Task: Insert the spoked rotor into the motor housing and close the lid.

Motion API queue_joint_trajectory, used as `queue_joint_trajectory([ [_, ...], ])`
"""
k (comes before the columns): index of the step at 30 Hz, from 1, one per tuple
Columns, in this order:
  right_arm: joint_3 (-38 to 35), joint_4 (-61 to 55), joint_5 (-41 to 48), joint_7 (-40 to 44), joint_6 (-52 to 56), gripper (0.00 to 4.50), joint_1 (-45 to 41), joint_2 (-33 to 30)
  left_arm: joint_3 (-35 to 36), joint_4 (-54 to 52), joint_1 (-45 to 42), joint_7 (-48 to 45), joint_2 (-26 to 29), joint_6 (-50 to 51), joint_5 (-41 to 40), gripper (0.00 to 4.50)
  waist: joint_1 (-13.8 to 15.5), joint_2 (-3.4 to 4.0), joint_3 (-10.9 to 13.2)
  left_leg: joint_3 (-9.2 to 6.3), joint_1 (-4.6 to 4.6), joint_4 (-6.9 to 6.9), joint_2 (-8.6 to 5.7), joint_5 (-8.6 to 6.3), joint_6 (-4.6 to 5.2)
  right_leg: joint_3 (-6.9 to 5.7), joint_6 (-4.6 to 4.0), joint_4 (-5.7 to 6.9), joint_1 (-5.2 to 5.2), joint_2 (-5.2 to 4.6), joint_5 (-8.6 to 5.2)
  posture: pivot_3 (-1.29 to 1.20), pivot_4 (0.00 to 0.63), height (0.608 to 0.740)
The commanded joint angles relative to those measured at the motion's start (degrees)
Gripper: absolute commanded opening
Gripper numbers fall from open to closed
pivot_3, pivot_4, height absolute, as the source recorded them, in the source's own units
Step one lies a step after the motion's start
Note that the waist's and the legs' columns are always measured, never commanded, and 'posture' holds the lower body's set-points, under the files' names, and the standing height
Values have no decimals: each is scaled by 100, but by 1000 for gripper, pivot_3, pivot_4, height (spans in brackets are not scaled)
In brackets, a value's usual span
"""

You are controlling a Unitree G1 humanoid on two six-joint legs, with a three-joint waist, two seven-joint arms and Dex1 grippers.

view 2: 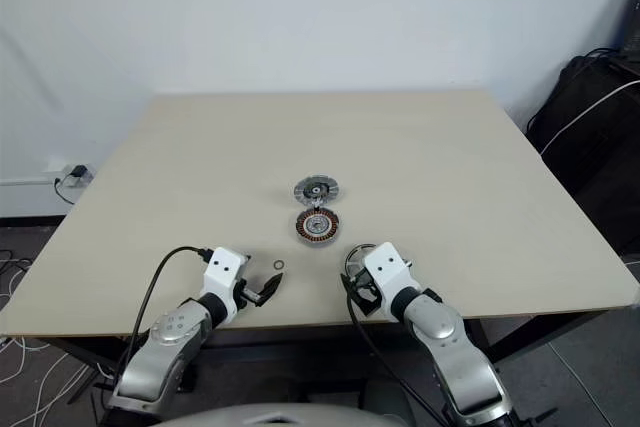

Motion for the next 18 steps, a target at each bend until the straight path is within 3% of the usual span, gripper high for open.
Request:
queue_joint_trajectory([
  [1,-77,-53,-42,-22,-137,4480,-87,25,-1,-259,-84,18,20,-43,11,4500,0,0,0,0,0,0,0,0,0,0,0,0,0,0,0,0,0,740],
  [18,-74,-36,-115,-39,-195,4480,-72,70,-24,-238,-148,37,-7,15,13,4500,1,0,0,0,0,1,0,0,0,0,0,0,0,0,0,0,0,740],
])
